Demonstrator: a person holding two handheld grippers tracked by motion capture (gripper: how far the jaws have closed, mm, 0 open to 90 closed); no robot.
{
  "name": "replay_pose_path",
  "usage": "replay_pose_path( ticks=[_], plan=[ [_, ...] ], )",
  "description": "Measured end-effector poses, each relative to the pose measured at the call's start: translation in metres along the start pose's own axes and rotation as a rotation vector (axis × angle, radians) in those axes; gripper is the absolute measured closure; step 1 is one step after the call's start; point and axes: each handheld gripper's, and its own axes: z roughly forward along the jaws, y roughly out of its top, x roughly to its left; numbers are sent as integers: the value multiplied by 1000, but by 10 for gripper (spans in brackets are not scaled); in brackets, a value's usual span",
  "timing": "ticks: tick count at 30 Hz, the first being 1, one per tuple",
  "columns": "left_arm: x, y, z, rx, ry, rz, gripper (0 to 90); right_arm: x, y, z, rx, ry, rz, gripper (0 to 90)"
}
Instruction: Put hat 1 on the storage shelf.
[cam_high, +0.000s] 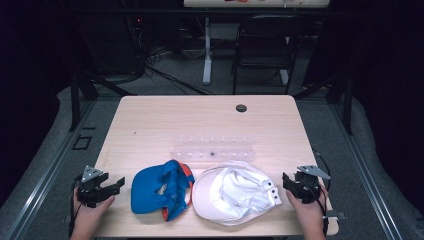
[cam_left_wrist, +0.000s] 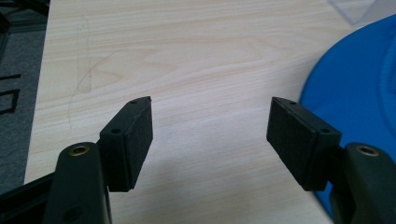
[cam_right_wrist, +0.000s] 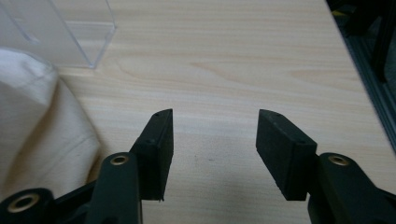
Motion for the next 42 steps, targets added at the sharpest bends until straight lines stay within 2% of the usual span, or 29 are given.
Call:
replay_pose_path(
  ticks=[1,3,7,10,12,14,17,18,19,25,27,28,31,33,34,36,37,42],
  plan=[
    [-2,0,0,-11,-10,0,326,1,1,-5,-14,-6,6,481],
    [-5,2,-3,-2,-8,23,346,3,3,-12,-40,-4,-5,484],
    [-8,5,-6,-8,-9,19,388,6,5,-21,-75,-3,-34,491],
    [-10,5,-9,-19,-7,9,444,7,6,-24,-76,3,-29,502],
    [-11,5,-14,-31,-13,22,459,9,9,-26,-33,31,1,535],
    [-12,5,-16,-42,-20,22,479,14,10,-28,-8,15,-32,559],
    [-13,5,-20,-34,-29,14,489,23,12,-30,37,30,-78,589],
    [-13,5,-20,-47,-38,7,498,26,13,-31,46,38,-85,593],
    [-13,5,-21,-32,-40,11,499,28,15,-32,59,44,-90,598],
    [-12,5,-20,-43,-67,-10,517,32,32,-40,119,77,-79,632],
    [-11,5,-20,-54,-89,-26,533,29,39,-41,165,113,-50,632],
    [-10,5,-21,-44,-96,-25,537,28,42,-41,180,130,-36,632],
    [-10,4,-22,-43,-92,-24,540,26,49,-41,243,158,-10,635],
    [-12,4,-21,-60,-68,-17,536,25,52,-41,279,184,-7,637],
    [-12,4,-22,-65,-56,-11,526,25,53,-42,293,189,-4,636],
    [-12,4,-22,-45,-50,-10,505,25,55,-43,315,209,-8,629],
    [-12,3,-21,-55,-45,-13,501,25,55,-44,324,215,-9,625],
    [-11,2,-21,-39,-46,-15,516,22,57,-47,379,257,5,619]
  ],
)
